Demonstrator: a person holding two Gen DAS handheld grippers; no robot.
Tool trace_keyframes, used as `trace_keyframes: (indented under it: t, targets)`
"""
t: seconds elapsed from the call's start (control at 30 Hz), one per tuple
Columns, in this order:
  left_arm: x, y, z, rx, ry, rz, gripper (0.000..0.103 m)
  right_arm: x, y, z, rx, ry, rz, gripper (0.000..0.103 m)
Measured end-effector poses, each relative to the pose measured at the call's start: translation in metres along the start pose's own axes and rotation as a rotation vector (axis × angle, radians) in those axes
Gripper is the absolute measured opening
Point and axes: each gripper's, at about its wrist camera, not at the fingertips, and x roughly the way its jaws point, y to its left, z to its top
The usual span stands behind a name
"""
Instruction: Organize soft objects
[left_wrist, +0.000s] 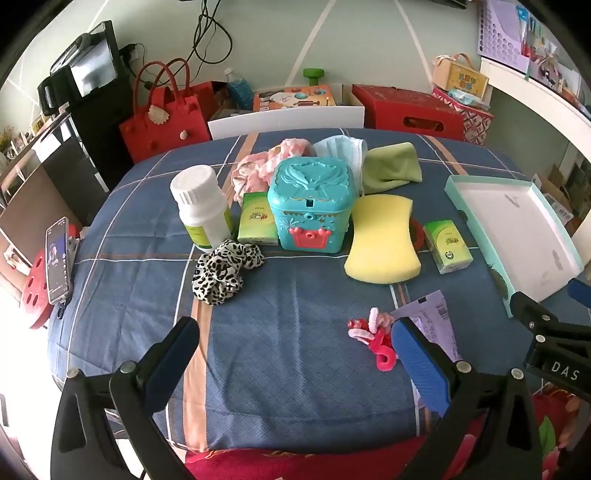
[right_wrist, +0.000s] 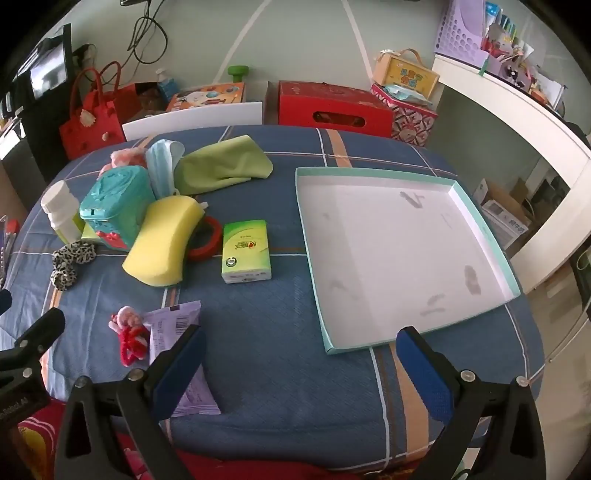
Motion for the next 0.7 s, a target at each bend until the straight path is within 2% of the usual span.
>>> trace_keyframes:
  t: [0.7]
  targets:
    - [-0.0011,-0.0032,-0.0012,0.012,-0.011,0.013,0.103,-0.0029,-0.0002,-0.0001,-0.007,0.004,-0.017,0.103]
